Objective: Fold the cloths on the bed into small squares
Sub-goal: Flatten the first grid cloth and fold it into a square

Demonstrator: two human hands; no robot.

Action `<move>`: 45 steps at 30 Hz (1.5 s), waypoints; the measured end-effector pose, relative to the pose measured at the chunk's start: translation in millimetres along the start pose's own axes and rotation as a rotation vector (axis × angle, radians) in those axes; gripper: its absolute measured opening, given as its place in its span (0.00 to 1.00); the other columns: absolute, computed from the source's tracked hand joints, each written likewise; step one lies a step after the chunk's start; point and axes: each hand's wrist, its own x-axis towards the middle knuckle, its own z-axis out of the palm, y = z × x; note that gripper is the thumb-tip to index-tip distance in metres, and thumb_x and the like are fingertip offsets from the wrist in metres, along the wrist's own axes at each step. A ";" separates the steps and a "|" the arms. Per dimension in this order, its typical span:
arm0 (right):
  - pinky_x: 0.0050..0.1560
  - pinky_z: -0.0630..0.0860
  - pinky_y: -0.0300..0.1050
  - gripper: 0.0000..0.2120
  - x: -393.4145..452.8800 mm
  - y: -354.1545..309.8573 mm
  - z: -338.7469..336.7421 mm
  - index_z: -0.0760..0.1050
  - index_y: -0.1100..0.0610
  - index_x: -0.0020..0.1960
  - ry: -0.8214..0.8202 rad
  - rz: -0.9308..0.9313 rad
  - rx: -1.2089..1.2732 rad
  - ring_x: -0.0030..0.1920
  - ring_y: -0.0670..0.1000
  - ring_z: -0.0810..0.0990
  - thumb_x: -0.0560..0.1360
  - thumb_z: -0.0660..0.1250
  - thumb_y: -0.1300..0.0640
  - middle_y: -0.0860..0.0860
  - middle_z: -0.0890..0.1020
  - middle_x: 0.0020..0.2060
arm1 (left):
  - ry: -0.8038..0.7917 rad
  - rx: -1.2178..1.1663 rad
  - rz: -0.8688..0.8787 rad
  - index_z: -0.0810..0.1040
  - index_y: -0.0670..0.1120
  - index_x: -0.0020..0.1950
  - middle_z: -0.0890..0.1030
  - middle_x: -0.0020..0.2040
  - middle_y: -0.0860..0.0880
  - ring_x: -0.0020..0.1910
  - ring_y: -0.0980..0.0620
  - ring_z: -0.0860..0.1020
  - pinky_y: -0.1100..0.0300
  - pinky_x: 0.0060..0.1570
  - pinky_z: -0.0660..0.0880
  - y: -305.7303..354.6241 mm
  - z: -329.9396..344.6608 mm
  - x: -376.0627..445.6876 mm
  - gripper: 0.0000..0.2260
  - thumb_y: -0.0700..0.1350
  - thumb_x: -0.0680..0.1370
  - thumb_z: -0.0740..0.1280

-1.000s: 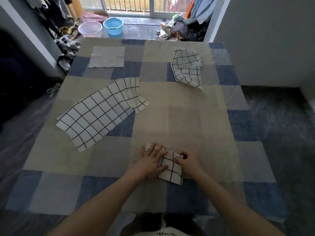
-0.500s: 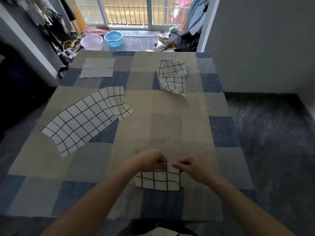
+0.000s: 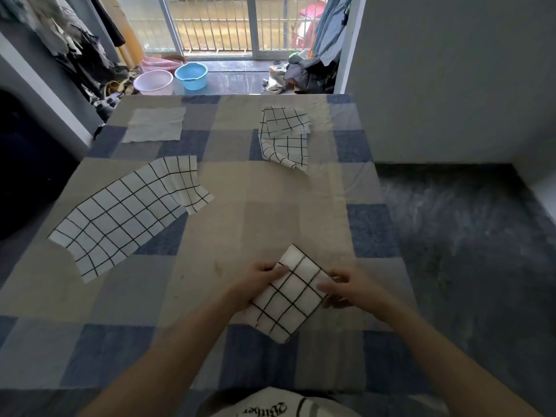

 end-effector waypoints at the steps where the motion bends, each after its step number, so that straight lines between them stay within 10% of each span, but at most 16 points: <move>1: 0.46 0.81 0.43 0.11 0.2 2.8 -1.4 0.79 0.55 0.52 -0.028 0.014 -0.014 0.44 0.51 0.85 0.73 0.73 0.52 0.53 0.86 0.45 | 0.051 -0.095 -0.021 0.84 0.46 0.49 0.85 0.44 0.46 0.42 0.50 0.83 0.56 0.43 0.80 -3.3 2.3 0.8 0.08 0.49 0.78 0.68; 7: 0.54 0.81 0.53 0.17 15.6 21.6 15.3 0.77 0.57 0.57 0.069 0.101 0.209 0.51 0.54 0.83 0.71 0.75 0.55 0.57 0.82 0.53 | 0.160 -0.375 -0.074 0.81 0.44 0.56 0.84 0.51 0.40 0.50 0.41 0.83 0.45 0.49 0.81 -16.2 16.1 0.4 0.11 0.48 0.79 0.67; 16: 0.35 0.78 0.38 0.08 27.3 22.1 34.1 0.79 0.60 0.55 0.150 0.055 0.283 0.41 0.48 0.84 0.76 0.69 0.63 0.55 0.85 0.47 | 0.222 -0.424 -0.034 0.80 0.43 0.58 0.84 0.52 0.42 0.50 0.45 0.83 0.53 0.43 0.81 -8.1 20.0 10.7 0.11 0.46 0.79 0.67; 27: 0.42 0.77 0.38 0.05 38.2 43.9 -25.3 0.80 0.55 0.50 0.396 -0.082 -0.068 0.46 0.48 0.82 0.75 0.69 0.61 0.48 0.84 0.43 | 0.079 0.071 -0.047 0.80 0.45 0.56 0.85 0.44 0.50 0.39 0.56 0.79 0.65 0.39 0.76 -0.3 13.6 20.1 0.10 0.44 0.76 0.72; 33: 0.50 0.80 0.57 0.05 44.6 67.4 -41.3 0.79 0.53 0.46 0.455 0.032 -0.156 0.44 0.50 0.82 0.71 0.73 0.58 0.49 0.84 0.41 | 0.027 0.212 -0.029 0.80 0.49 0.50 0.81 0.43 0.51 0.39 0.57 0.77 0.63 0.42 0.75 -9.9 15.6 22.2 0.04 0.41 0.76 0.71; 40: 0.45 0.77 0.48 0.09 37.7 58.5 -36.8 0.73 0.53 0.46 0.514 0.028 -0.193 0.44 0.50 0.79 0.71 0.72 0.61 0.50 0.80 0.40 | 0.019 1.032 0.334 0.71 0.52 0.69 0.62 0.75 0.49 0.71 0.47 0.61 0.55 0.69 0.61 -17.3 50.0 11.4 0.19 0.46 0.78 0.65; 45: 0.39 0.73 0.44 0.20 39.1 54.4 -28.4 0.65 0.57 0.55 0.585 -0.015 -0.461 0.44 0.50 0.75 0.69 0.72 0.64 0.51 0.74 0.47 | -0.149 1.345 0.470 0.60 0.53 0.77 0.54 0.79 0.50 0.77 0.46 0.55 0.47 0.74 0.55 -36.0 67.0 7.5 0.24 0.48 0.80 0.59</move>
